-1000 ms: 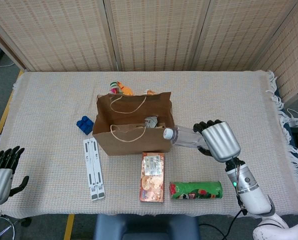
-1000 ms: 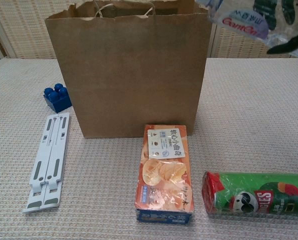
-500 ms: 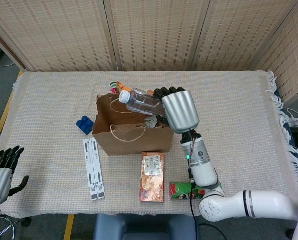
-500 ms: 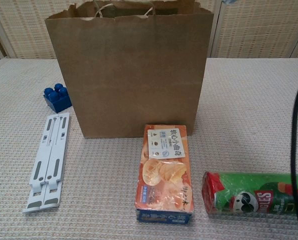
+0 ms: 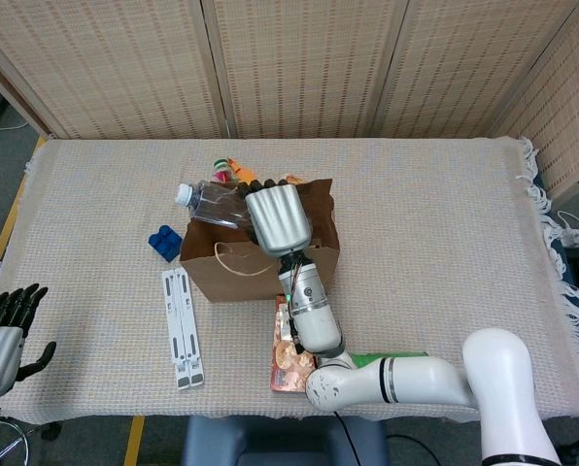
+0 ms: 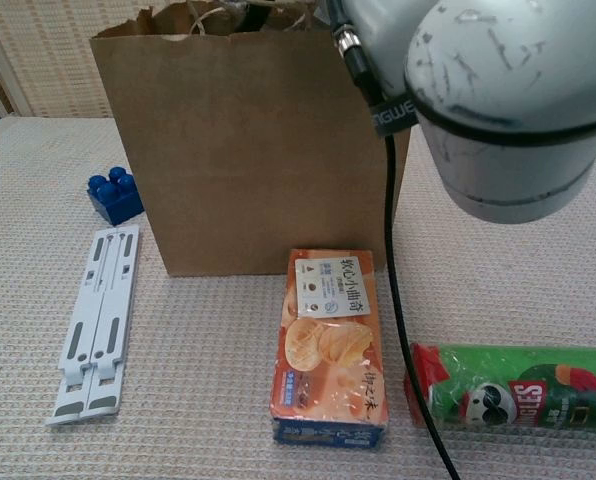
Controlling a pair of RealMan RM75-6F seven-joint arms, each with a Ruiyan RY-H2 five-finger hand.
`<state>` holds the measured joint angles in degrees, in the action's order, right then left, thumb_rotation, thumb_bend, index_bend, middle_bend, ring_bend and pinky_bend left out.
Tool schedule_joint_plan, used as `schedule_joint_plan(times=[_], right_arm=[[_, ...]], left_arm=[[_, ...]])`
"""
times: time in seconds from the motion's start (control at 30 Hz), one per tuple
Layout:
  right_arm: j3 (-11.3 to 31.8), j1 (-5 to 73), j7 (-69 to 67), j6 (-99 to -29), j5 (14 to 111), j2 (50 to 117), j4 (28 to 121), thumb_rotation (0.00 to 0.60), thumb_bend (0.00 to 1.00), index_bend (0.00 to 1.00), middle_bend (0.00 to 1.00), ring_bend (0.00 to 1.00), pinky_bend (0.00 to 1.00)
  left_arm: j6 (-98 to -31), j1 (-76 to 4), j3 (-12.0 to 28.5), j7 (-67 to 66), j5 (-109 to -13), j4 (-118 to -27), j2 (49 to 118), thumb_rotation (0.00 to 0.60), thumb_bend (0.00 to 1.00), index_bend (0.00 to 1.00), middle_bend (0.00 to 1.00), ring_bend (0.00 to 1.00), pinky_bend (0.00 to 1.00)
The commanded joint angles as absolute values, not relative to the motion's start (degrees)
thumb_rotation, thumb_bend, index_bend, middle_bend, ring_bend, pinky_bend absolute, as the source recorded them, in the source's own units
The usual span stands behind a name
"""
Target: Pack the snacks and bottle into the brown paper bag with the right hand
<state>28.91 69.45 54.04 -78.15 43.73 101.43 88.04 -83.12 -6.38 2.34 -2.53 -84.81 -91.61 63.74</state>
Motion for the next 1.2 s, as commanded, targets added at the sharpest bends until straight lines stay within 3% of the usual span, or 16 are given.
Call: schedule_joint_plan(times=[0.03, 0.07, 0.17, 0.43, 0.63, 0.8, 0.9, 1.07, 1.2], right_arm=[[27.90, 68.33, 57.77, -77.12, 39.23, 99.46, 91.84, 0.600, 0.15, 0.13, 0.26, 0.20, 0.50], [27.97, 67.97, 57.94, -77.24, 38.60, 98.90, 92.79, 0.600, 0.11, 0.03, 0.18, 0.12, 0.42], [28.46, 66.68, 57.57, -78.03, 37.74, 96.73, 95.90, 0.600, 0.07, 0.00, 0.10, 0.05, 0.32], [29.41, 61.57, 53.76, -80.76, 40.37, 88.05, 106.59, 0.600, 0.07, 0.00, 0.10, 0.05, 0.29], [27.16, 53.57, 48.47, -81.08, 43.57, 76.89, 119.41, 0.600, 0.07, 0.00, 0.10, 0.05, 0.27], [21.38, 44.57, 41.44, -78.26, 48.32, 65.57, 128.91, 0.600, 0.07, 0.00, 0.10, 0.05, 0.25], [15.64, 38.07, 34.23, -75.03, 55.16, 58.44, 130.81, 0.600, 0.07, 0.00, 0.10, 0.05, 0.25], [5.95, 31.88, 27.68, -65.79, 62.77, 48.19, 128.39, 0.600, 0.07, 0.00, 0.10, 0.05, 0.25], [1.05, 31.01, 26.17, -58.39, 64.78, 46.07, 124.50, 0.600, 0.07, 0.00, 0.10, 0.05, 0.25]], left_arm=[[-83.16, -6.37, 2.32, -2.56, -84.84, -91.60, 63.75, 0.600, 0.35, 0.00, 0.00, 0.00, 0.00], [-83.19, -6.35, 2.31, -2.61, -84.85, -91.61, 63.76, 0.600, 0.35, 0.00, 0.00, 0.00, 0.00], [-83.27, -6.33, 2.33, -2.86, -84.79, -91.67, 63.83, 0.600, 0.35, 0.00, 0.00, 0.00, 0.00], [-83.49, -6.25, 2.44, -3.63, -84.55, -91.83, 64.05, 0.600, 0.35, 0.00, 0.00, 0.00, 0.00], [-83.78, -6.13, 2.54, -4.30, -84.36, -91.90, 64.31, 0.600, 0.35, 0.00, 0.00, 0.00, 0.00], [-83.98, -6.07, 2.67, -4.96, -84.18, -91.95, 64.55, 0.600, 0.35, 0.00, 0.00, 0.00, 0.00], [-84.19, -5.99, 2.76, -5.73, -83.99, -92.08, 64.75, 0.600, 0.35, 0.00, 0.00, 0.00, 0.00], [-84.58, -5.83, 2.90, -6.58, -83.77, -92.21, 65.09, 0.600, 0.35, 0.00, 0.00, 0.00, 0.00], [-84.78, -5.76, 3.03, -7.27, -83.56, -92.34, 65.32, 0.600, 0.35, 0.00, 0.00, 0.00, 0.00]])
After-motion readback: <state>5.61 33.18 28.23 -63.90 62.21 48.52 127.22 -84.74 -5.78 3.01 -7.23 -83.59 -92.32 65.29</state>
